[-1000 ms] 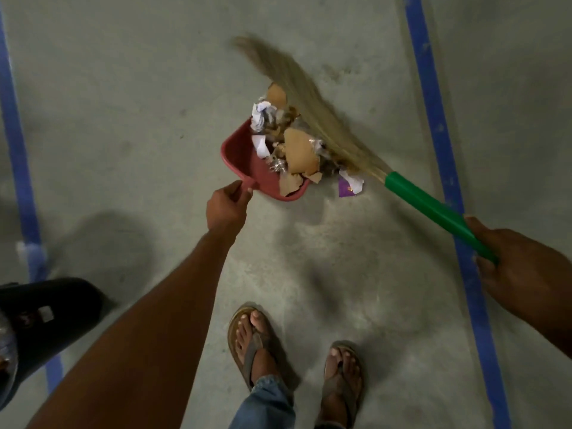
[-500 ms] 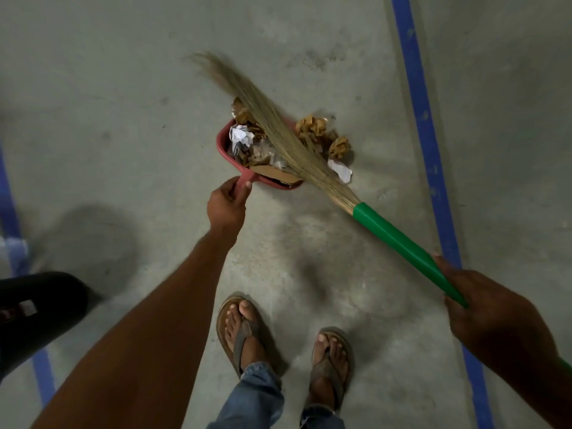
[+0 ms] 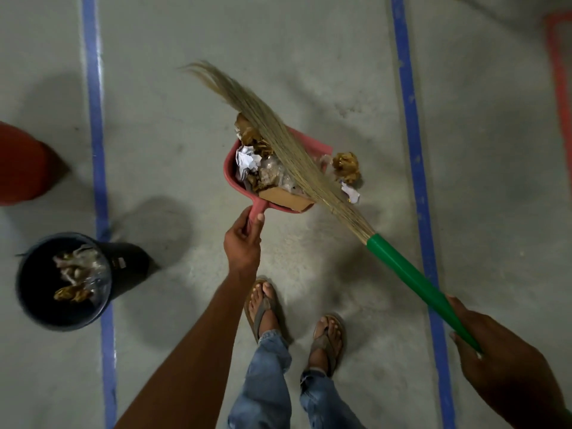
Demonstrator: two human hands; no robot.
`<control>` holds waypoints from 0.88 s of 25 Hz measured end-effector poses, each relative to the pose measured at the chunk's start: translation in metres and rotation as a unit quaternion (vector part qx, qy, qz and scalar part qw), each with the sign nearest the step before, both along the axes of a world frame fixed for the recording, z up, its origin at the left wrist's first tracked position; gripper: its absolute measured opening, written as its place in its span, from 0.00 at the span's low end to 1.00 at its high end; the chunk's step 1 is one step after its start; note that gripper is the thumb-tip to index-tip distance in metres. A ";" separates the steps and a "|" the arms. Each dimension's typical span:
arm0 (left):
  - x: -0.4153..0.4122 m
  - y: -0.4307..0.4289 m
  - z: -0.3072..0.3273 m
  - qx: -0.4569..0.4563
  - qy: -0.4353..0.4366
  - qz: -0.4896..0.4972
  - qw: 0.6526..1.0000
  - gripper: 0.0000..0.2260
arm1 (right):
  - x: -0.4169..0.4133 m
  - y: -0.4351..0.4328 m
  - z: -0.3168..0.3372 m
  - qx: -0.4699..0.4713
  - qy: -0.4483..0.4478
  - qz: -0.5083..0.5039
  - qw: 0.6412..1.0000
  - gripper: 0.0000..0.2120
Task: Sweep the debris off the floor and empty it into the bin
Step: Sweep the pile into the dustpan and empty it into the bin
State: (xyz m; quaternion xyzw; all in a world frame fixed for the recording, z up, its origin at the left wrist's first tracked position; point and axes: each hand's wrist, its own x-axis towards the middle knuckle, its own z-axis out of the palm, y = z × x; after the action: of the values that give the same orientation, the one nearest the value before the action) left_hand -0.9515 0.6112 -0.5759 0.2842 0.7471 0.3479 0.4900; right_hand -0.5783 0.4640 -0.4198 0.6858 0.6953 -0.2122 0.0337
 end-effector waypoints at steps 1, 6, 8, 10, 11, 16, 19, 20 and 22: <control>-0.006 -0.007 0.021 0.012 -0.004 0.019 1.000 0.20 | -0.002 -0.001 0.017 -0.009 0.002 -0.006 1.000 0.28; -0.053 -0.059 0.121 0.026 -0.022 0.130 0.991 0.17 | -0.039 -0.006 0.085 -0.009 0.016 0.010 1.000 0.44; -0.076 -0.087 0.158 0.057 -0.007 0.163 0.985 0.13 | -0.059 -0.008 0.105 0.008 0.028 0.035 0.999 0.48; -0.110 -0.125 0.183 0.052 0.019 0.199 0.979 0.15 | -0.087 -0.010 0.118 -0.007 0.037 0.064 0.997 0.50; -0.127 -0.144 0.190 0.039 0.022 0.221 0.974 0.17 | -0.102 -0.014 0.123 -0.010 0.044 0.082 0.996 0.49; -0.220 -0.249 0.195 0.010 0.121 0.306 0.944 0.12 | -0.206 -0.032 0.114 -0.031 0.068 0.210 0.975 0.43; -0.285 -0.283 0.179 -0.018 0.214 0.339 0.916 0.15 | -0.276 -0.046 0.088 -0.048 0.070 0.256 0.963 0.41; -0.306 -0.288 0.167 -0.042 0.253 0.338 0.906 0.15 | -0.299 -0.050 0.079 -0.045 0.061 0.265 0.961 0.40; -0.343 -0.292 0.148 -0.087 0.300 0.325 0.893 0.15 | -0.337 -0.057 0.062 -0.045 0.047 0.274 0.960 0.37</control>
State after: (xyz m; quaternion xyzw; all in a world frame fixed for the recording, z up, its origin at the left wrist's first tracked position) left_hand -1.2941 0.3191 -0.4275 0.0725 0.9363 0.3201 0.1247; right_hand -0.9150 0.4068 -0.3577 0.4561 0.8472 -0.2578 0.0880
